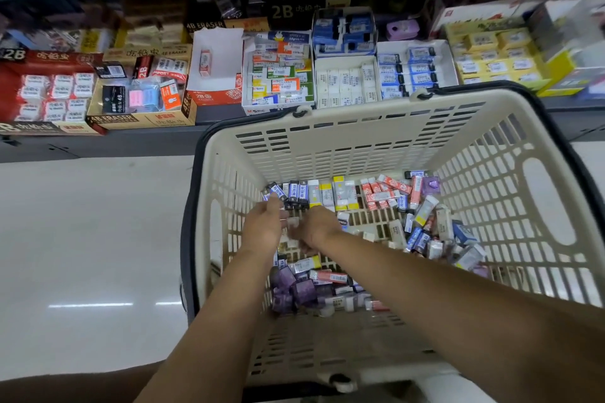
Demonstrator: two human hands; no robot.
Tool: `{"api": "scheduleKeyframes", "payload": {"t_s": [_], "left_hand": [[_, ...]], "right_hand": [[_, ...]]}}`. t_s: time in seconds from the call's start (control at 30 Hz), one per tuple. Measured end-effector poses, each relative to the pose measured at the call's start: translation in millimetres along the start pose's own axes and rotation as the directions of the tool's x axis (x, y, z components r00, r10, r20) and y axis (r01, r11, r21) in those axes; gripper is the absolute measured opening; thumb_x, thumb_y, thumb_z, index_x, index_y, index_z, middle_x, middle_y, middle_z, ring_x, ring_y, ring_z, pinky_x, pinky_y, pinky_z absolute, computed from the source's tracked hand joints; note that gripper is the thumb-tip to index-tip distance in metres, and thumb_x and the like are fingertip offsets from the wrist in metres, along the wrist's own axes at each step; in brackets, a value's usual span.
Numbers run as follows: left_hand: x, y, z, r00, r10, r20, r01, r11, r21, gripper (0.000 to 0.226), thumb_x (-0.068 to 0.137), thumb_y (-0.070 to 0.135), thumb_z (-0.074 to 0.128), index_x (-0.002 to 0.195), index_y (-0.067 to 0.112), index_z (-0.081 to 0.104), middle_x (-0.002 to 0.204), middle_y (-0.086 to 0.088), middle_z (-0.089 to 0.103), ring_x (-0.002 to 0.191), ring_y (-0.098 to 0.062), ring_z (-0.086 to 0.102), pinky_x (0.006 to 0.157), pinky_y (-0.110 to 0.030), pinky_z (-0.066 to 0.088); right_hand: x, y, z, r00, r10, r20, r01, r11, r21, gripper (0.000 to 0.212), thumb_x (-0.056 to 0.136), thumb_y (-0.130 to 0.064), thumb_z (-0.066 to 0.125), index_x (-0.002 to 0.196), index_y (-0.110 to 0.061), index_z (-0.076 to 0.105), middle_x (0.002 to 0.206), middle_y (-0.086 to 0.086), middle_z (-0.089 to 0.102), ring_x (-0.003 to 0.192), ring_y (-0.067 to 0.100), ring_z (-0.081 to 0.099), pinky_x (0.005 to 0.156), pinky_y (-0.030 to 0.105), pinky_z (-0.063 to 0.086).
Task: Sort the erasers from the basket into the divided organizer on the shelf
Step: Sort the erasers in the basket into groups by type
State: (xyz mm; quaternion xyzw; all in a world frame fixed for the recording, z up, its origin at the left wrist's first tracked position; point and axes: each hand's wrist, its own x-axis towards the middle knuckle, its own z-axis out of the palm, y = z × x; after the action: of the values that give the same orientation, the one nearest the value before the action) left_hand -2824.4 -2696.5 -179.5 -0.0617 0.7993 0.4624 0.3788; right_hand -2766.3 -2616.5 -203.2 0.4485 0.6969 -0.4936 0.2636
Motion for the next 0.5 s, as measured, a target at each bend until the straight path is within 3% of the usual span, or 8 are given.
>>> {"api": "scheduleKeyframes", "payload": {"t_s": [0.13, 0.23, 0.37, 0.5], "left_hand": [[-6, 1, 18, 0.986, 0.152, 0.075, -0.166, 0.958, 0.233, 0.031, 0.101, 0.036, 0.039, 0.097, 0.014, 0.061, 0.107, -0.013, 0.066, 0.098, -0.029, 0.061, 0.092, -0.039, 0.047], [-15, 2, 45, 0.948, 0.222, 0.226, -0.298, 0.869, 0.396, 0.036, 0.102, 0.033, 0.039, 0.110, 0.007, 0.062, 0.109, -0.008, 0.064, 0.101, -0.025, 0.058, 0.084, -0.029, 0.042], [-14, 0, 98, 0.864, 0.303, 0.401, -0.480, 0.735, 0.479, 0.041, 0.098, 0.033, 0.051, 0.132, 0.011, 0.052, 0.126, -0.010, 0.057, 0.106, -0.025, 0.059, 0.088, -0.032, 0.047], [-14, 2, 142, 0.859, 0.316, 0.403, -0.493, 0.724, 0.482, 0.046, 0.094, 0.030, 0.057, 0.136, 0.012, 0.048, 0.120, -0.013, 0.061, 0.104, -0.028, 0.061, 0.086, -0.033, 0.048]], "right_hand": [[-15, 27, -50, 0.993, -0.116, -0.014, 0.110, 0.971, -0.214, 0.025, 0.083, -0.030, 0.071, 0.085, -0.004, 0.072, 0.080, 0.010, 0.073, 0.066, 0.017, 0.067, 0.075, 0.031, 0.057], [-23, 60, -109, 0.963, -0.200, -0.178, 0.120, 0.916, -0.382, 0.011, 0.082, -0.022, 0.072, 0.089, -0.015, 0.069, 0.097, 0.001, 0.067, 0.090, 0.018, 0.064, 0.084, 0.026, 0.050], [-13, 92, -162, 0.877, -0.247, -0.412, 0.028, 0.882, -0.470, 0.032, 0.085, -0.023, 0.069, 0.115, -0.015, 0.062, 0.119, 0.005, 0.054, 0.109, 0.026, 0.056, 0.093, 0.032, 0.044], [3, 96, -162, 0.891, -0.244, -0.384, 0.005, 0.849, -0.528, 0.032, 0.089, -0.025, 0.063, 0.120, -0.016, 0.063, 0.122, 0.007, 0.060, 0.109, 0.028, 0.059, 0.091, 0.033, 0.046]]}}
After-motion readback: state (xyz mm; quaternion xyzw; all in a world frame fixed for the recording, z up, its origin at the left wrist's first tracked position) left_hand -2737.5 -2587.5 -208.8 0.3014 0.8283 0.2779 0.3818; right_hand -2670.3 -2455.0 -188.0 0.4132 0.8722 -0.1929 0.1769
